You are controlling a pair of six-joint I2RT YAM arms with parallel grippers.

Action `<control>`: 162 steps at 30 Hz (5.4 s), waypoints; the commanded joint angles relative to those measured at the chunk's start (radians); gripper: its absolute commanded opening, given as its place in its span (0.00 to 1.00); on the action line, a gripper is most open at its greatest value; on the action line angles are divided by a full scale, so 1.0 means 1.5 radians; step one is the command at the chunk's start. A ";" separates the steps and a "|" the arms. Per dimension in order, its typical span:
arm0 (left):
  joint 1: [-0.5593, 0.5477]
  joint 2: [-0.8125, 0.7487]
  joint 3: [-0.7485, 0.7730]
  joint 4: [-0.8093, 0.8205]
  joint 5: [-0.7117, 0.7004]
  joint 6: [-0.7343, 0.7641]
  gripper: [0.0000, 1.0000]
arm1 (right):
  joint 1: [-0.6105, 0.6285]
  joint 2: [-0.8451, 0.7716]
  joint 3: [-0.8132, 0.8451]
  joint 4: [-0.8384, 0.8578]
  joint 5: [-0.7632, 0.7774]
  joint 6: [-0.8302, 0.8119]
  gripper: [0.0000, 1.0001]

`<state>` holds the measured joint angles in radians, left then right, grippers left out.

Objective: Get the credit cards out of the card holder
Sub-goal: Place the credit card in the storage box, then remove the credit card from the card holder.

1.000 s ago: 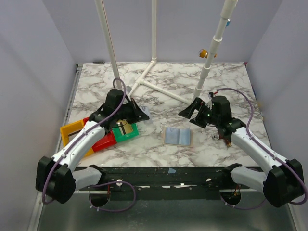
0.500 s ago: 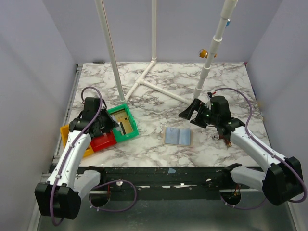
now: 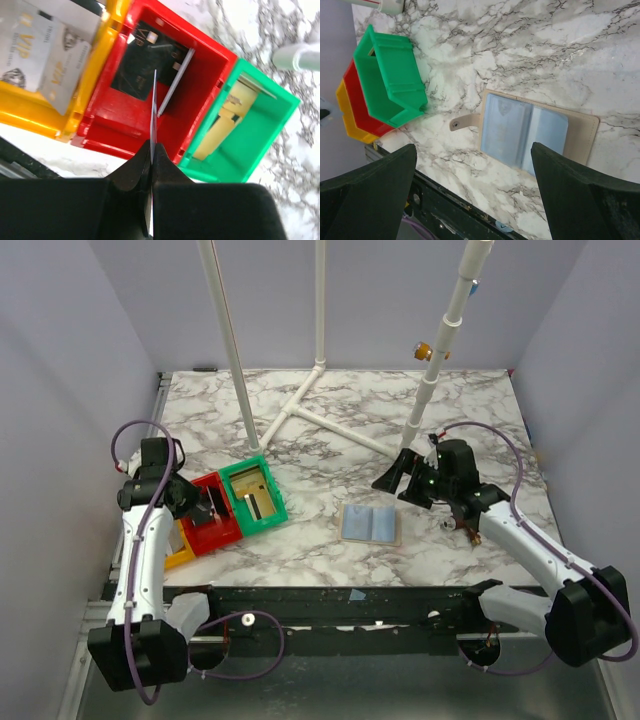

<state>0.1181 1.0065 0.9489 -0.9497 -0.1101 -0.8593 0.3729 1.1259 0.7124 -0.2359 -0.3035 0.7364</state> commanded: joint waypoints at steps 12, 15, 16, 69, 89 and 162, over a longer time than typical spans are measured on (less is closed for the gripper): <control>0.074 0.057 0.013 0.007 -0.223 0.094 0.00 | -0.003 0.010 0.046 -0.099 0.007 -0.052 1.00; 0.074 0.101 0.011 -0.003 -0.265 0.103 0.00 | -0.003 0.013 0.046 -0.099 0.006 -0.053 1.00; 0.074 0.108 0.008 -0.001 -0.270 0.107 0.00 | -0.003 0.016 0.046 -0.097 0.005 -0.053 1.00; 0.023 0.070 0.037 0.014 -0.101 0.221 0.99 | -0.002 0.010 0.012 -0.060 0.007 -0.056 1.00; -0.359 0.186 0.130 0.155 0.134 0.140 0.99 | 0.028 0.046 0.034 -0.073 0.093 -0.032 1.00; -0.419 0.278 0.077 0.278 0.309 0.170 0.98 | 0.362 0.322 0.106 -0.147 0.492 0.159 0.01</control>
<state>-0.5064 1.4170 1.0698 -0.5541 0.3267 -0.6064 0.9154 1.6241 0.9031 -0.3893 0.3717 0.9520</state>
